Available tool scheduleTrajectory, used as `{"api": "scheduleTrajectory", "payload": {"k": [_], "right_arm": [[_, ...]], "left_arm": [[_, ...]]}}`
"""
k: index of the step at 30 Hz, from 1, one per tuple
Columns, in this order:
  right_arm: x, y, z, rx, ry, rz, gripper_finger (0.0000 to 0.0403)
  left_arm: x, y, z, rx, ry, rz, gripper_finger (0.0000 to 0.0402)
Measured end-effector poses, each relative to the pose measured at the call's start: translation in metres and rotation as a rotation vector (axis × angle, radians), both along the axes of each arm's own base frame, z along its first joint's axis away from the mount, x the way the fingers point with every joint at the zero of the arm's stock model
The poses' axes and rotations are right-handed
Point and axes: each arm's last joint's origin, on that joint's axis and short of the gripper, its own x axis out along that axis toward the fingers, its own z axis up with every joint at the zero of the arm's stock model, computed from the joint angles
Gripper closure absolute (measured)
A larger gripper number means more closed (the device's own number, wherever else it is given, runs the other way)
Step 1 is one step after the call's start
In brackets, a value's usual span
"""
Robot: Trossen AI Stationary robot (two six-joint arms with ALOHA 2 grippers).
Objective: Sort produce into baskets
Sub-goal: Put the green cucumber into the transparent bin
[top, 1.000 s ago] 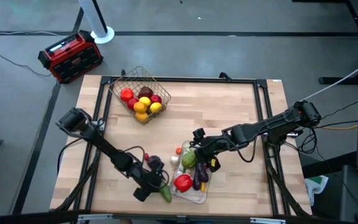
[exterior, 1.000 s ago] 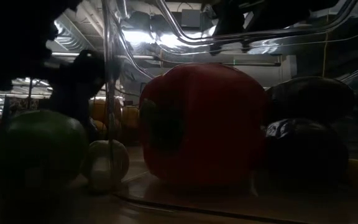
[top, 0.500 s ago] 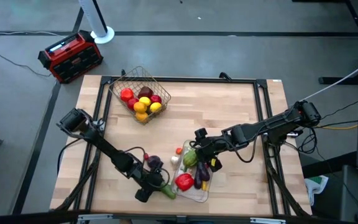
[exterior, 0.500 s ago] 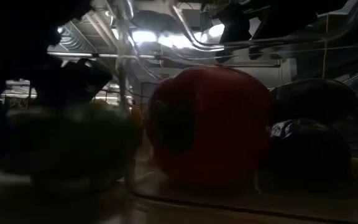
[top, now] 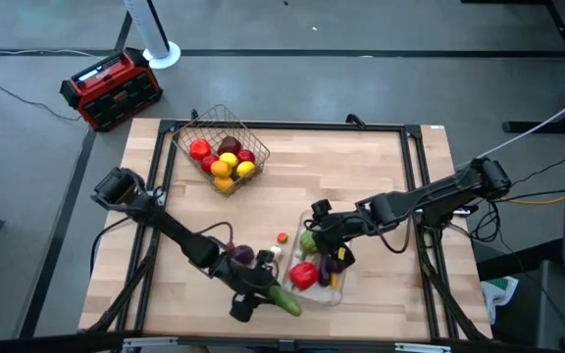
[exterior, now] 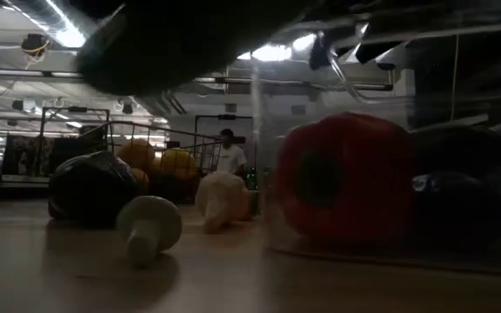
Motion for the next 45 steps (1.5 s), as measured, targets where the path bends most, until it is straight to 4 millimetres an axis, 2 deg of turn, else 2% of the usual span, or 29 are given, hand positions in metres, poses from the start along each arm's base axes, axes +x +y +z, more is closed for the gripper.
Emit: {"api": "scheduleTrajectory", "payload": {"k": [11,16,20,26,35,40,45], "right_arm": [[-0.013,-0.004,0.015,-0.002,-0.020,-0.007,0.0086],[-0.021,-0.008,0.020,-0.017,-0.006,-0.014,0.0086],[-0.027,-0.010,0.026,-0.030,-0.017,-0.027,0.0086],[-0.032,-0.015,0.033,-0.096,-0.054,-0.083,0.0086],[-0.035,-0.019,0.035,-0.209,-0.069,-0.125,0.0086],[-0.035,-0.019,0.035,-0.232,-0.072,-0.124,0.0086],[-0.034,-0.019,0.035,-0.231,-0.074,-0.125,0.0086]], "left_arm": [[0.031,0.007,0.049,0.163,-0.222,-0.110,0.0189],[0.043,0.026,0.055,0.259,-0.265,-0.057,0.0188],[0.054,0.045,0.057,0.263,-0.303,0.009,0.0188],[0.066,0.070,0.054,0.248,-0.308,0.074,0.0188],[0.093,0.102,0.019,0.113,-0.276,0.247,0.0188],[0.099,0.109,0.003,0.084,-0.231,0.291,0.0175],[0.100,0.110,0.000,0.068,-0.218,0.306,0.0143]]}}
